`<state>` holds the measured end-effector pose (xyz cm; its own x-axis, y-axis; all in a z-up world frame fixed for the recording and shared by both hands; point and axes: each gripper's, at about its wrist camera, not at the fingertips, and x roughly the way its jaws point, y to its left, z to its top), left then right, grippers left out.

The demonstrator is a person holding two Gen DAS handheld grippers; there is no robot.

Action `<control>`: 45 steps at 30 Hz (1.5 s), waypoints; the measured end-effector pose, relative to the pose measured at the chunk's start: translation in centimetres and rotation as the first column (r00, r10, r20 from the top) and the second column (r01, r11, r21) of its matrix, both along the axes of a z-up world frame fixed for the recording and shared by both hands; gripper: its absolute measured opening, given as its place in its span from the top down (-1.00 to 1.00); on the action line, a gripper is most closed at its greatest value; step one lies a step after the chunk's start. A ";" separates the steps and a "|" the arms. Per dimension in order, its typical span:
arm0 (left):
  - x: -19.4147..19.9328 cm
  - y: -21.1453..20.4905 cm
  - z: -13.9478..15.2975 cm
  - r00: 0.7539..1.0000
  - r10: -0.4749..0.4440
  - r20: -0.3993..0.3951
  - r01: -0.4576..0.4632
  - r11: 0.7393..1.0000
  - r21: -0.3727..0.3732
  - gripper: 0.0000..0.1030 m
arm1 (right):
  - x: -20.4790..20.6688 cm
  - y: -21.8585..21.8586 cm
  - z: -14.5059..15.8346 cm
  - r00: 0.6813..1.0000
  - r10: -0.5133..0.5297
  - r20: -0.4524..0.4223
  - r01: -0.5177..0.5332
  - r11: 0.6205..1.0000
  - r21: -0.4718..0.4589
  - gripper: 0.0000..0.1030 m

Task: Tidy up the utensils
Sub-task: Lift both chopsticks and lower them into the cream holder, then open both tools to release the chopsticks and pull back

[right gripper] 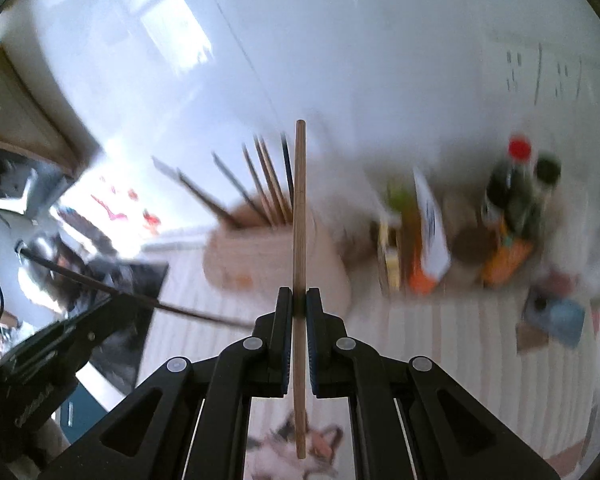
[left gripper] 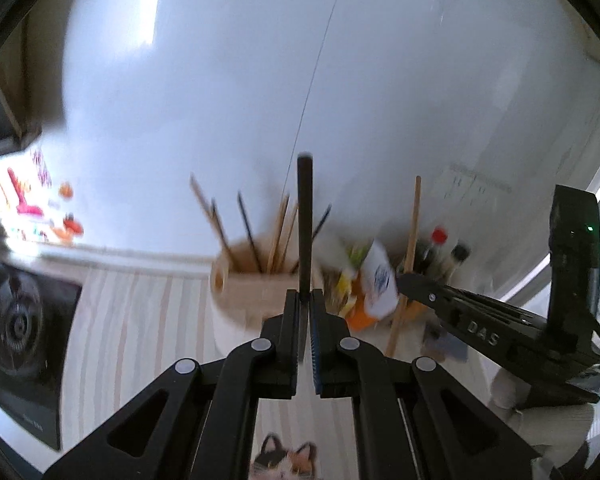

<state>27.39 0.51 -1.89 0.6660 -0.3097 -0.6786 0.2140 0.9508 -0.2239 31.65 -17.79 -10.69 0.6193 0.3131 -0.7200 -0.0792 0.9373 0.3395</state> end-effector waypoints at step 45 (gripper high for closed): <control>10.4 4.0 -4.1 0.972 0.233 -0.034 -0.225 0.961 0.161 -0.47 | 14.0 6.8 -1.5 0.966 -0.019 0.259 0.035 0.998 -0.057 0.47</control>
